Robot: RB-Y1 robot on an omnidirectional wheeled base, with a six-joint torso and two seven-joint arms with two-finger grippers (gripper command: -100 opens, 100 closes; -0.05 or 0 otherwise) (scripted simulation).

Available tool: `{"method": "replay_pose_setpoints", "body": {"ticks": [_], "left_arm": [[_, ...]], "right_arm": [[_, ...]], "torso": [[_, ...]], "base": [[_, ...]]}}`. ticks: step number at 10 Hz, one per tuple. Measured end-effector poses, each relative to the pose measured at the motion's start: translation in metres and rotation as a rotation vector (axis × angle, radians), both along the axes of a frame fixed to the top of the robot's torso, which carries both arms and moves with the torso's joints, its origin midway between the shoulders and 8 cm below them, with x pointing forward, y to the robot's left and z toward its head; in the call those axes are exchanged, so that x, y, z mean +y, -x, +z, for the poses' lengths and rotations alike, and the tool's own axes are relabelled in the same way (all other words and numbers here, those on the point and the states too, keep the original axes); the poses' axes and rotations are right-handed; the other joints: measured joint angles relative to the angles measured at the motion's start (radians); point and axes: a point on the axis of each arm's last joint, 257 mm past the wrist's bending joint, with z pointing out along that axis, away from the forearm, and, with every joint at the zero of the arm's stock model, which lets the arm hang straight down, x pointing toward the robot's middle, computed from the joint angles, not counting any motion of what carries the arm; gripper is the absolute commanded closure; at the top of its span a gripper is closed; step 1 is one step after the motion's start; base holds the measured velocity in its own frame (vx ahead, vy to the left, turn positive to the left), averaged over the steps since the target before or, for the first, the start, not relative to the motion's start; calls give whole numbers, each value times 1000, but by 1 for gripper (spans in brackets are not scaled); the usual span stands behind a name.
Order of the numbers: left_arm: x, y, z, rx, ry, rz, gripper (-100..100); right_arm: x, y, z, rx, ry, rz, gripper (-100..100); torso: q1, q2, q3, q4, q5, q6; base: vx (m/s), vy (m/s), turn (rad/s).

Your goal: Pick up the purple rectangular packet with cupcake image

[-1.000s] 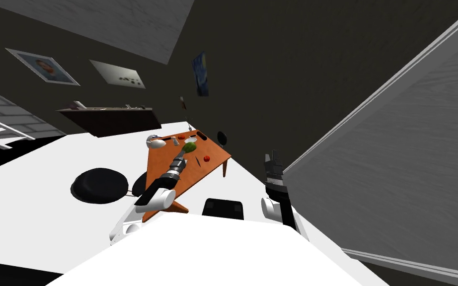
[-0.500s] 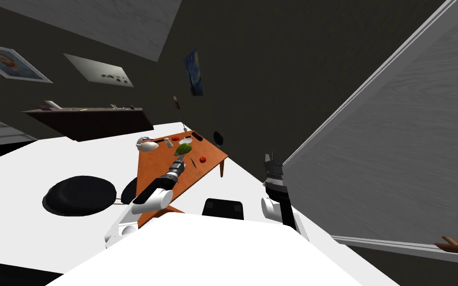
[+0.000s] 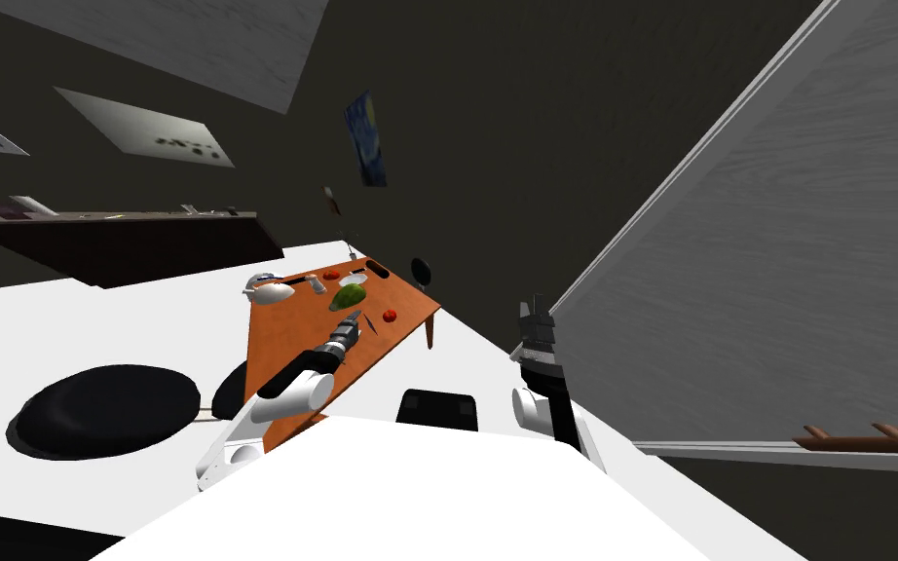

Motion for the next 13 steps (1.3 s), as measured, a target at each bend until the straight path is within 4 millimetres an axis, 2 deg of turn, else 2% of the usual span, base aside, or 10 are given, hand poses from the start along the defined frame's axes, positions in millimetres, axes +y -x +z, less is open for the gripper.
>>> {"method": "replay_pose_setpoints", "body": {"ticks": [6,7,10,13], "left_arm": [[14,24,-45,180,17,8,-100],[21,33,-54,216,18,10,-100],[26,43,-71,292,24,9,-100],[37,63,-91,390,29,6,-100]], "right_arm": [[0,0,0,0,0,0,0],[0,0,0,0,0,0,0],[0,0,0,0,0,0,0],[0,0,0,0,0,0,0]], "torso": [[0,-1,0,0,0,-1],[1,-1,-1,0,0,0],[1,-1,0,0,0,0],[2,-1,-1,0,0,-1]], "base": [[26,-10,-125],[32,0,-98],[21,0,-89],[44,13,-142]]}}
